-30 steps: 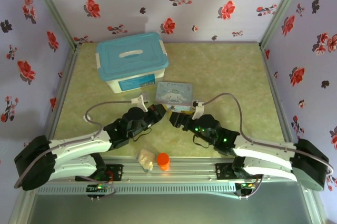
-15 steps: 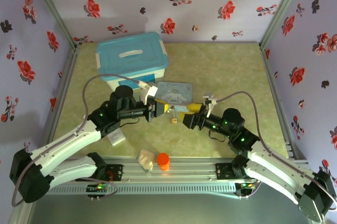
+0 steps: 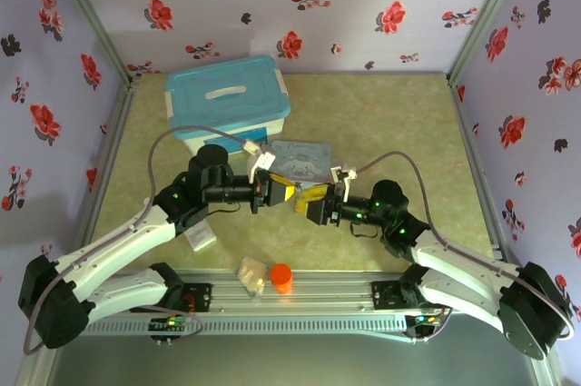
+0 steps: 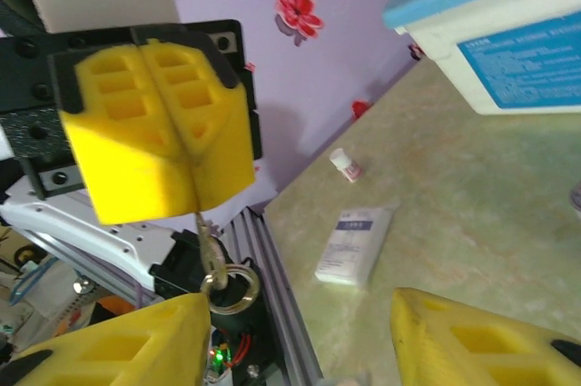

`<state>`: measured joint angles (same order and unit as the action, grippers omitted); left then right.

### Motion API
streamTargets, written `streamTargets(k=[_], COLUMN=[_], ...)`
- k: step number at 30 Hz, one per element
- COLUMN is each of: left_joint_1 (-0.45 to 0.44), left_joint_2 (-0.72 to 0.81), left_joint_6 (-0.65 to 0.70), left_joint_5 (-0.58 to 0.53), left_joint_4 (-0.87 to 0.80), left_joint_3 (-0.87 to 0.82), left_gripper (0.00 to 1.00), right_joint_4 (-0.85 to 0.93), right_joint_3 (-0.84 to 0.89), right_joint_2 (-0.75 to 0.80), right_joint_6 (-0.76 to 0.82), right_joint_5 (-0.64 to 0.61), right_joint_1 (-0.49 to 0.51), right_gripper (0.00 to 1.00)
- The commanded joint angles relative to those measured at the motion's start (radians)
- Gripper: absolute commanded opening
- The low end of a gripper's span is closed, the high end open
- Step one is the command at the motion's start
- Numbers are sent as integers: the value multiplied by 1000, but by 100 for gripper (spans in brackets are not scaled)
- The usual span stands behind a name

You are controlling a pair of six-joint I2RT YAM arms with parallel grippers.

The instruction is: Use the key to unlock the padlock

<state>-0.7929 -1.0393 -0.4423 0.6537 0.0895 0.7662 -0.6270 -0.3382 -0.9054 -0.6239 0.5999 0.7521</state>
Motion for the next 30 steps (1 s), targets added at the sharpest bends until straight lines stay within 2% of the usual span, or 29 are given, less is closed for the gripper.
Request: streamTargets(k=[1, 5, 9, 12, 17, 24, 28, 30], left_joint_1=[7, 9, 10, 11, 14, 15, 15, 15], left_joint_2=[-1, -9, -7, -2, 12, -18, -21, -15], left_joint_6=[-69, -141, -186, -188, -197, -279, -285, -285], left_joint_5=[27, -10, -44, -54, -91, -100, -97, -95], left_joint_4=[178, 304, 404, 406, 408, 543, 549, 550], left_joint_3=[-35, -72, -99, -97, -106, -138, -142, -146], left_gripper=[0, 0, 0, 0, 0, 0, 0, 0], right_joint_4=[-160, -382, -462, -467, -471, -494, -554, -590], right_joint_3=[14, 32, 23, 23, 21, 5, -2, 4], right_joint_2=[-8, -68, -103, -101, -98, -113, -151, -169], right_joint_6=[-59, -190, -236, -229, -234, -224, -232, -240], right_joint_5=[10, -22, -64, -87, -90, -123, -140, -160], right_joint_1=[-4, -2, 4, 6, 12, 51, 59, 58], right_gripper=[52, 49, 46, 41, 38, 36, 34, 29])
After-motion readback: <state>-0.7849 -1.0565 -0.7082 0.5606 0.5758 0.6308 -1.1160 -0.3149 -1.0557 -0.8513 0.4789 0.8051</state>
